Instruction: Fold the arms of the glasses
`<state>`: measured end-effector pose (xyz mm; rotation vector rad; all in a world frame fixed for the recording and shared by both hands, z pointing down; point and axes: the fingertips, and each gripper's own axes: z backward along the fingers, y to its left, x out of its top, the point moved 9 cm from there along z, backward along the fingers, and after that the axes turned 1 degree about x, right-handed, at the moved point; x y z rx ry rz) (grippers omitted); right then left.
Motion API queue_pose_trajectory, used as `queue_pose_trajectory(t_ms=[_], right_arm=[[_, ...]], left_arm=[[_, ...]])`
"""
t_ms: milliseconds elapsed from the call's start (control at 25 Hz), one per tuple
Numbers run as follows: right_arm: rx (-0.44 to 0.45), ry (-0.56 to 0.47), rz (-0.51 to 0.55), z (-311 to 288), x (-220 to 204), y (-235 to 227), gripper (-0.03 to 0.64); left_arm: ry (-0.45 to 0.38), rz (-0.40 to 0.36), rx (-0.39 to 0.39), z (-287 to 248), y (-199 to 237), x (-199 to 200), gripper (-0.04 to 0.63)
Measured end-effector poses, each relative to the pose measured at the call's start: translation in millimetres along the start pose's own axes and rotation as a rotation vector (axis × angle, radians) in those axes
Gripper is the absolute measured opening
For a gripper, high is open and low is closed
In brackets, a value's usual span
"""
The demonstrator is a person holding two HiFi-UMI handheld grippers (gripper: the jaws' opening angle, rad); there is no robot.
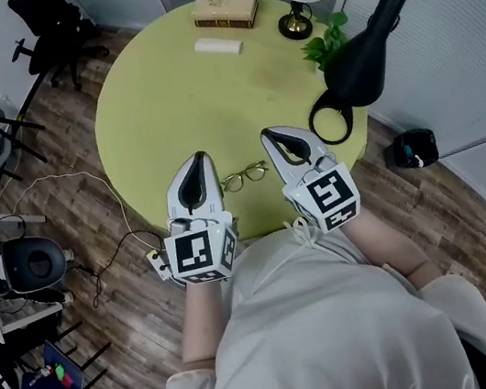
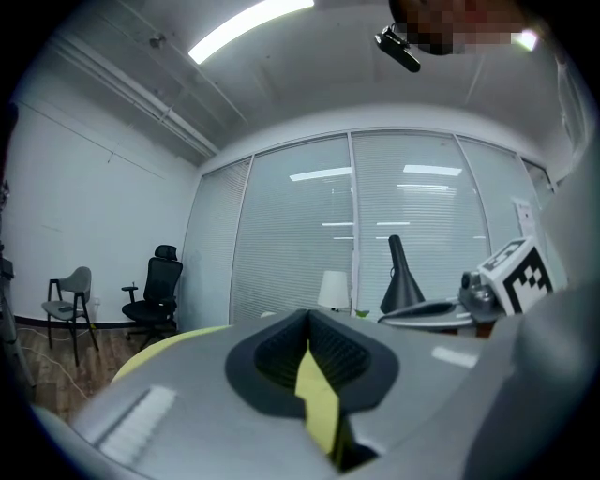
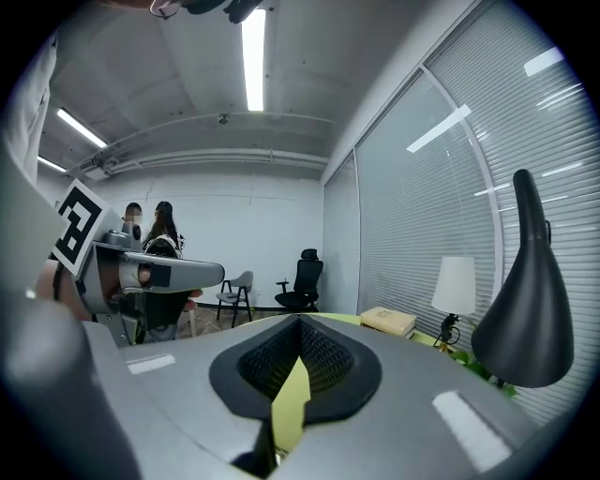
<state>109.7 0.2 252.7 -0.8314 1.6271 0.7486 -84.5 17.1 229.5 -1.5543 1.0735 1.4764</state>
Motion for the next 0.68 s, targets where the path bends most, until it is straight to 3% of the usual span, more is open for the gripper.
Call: queue_pose_trajectory(t_ms=[680], right_arm=[[0.027,0.037,-0.019,0,-16,-7,-0.002]], left_arm=[[0.057,0.033,0.017,-7,-6,-14,0.006]])
